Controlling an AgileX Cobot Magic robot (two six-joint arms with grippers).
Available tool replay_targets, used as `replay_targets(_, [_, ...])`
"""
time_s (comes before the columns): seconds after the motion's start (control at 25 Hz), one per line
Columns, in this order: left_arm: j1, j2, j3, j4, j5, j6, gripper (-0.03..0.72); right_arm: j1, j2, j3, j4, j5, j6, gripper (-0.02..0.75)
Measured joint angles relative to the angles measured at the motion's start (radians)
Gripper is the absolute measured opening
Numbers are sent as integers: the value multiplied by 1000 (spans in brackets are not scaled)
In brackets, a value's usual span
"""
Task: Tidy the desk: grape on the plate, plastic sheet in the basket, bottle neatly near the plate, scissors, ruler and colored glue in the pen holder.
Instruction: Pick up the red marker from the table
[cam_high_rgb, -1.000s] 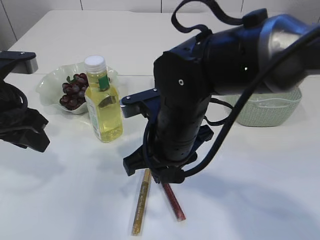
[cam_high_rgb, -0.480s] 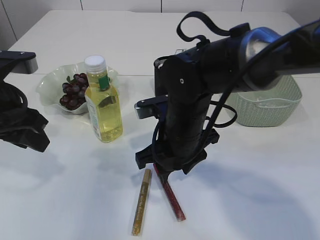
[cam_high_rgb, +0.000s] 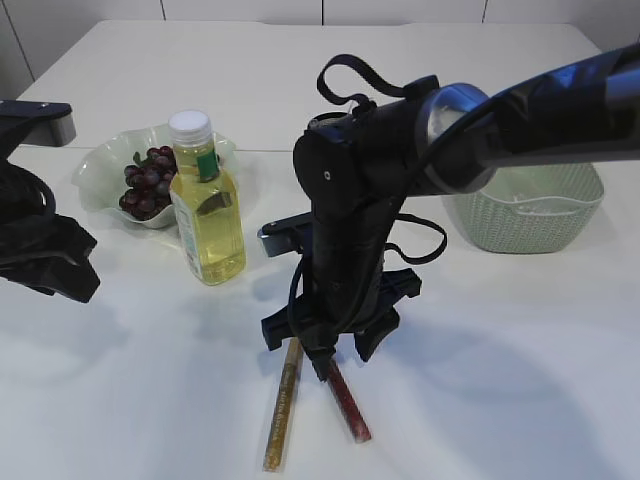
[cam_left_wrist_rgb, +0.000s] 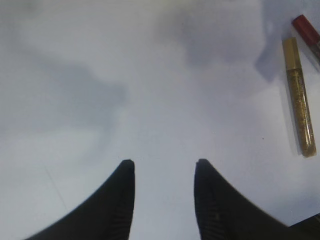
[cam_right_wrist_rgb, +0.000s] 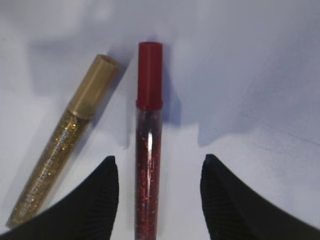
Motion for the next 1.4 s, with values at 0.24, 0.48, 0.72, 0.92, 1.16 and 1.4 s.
replay_targets(0.24, [0,0,0,0,-2,0,289,0,13,0,3,-2,-6,423])
replay_targets(0.48, [0,0,0,0,-2,0,289,0,42,-4,4,-3,-12,423])
replay_targets(0.72, [0,0,0,0,-6,0,289,0,65,-8,5,-6,-14,423])
replay_targets(0.92, [0,0,0,0,-9,0,289,0,65,-8,5,-6,-14,409])
replay_targets(1.16, [0,0,0,0,-23,0,289,0,65,-8,5,-6,-15,227])
replay_targets(1.4, [0,0,0,0,-22,0,289,0,65,-10,5,-6,-32,114])
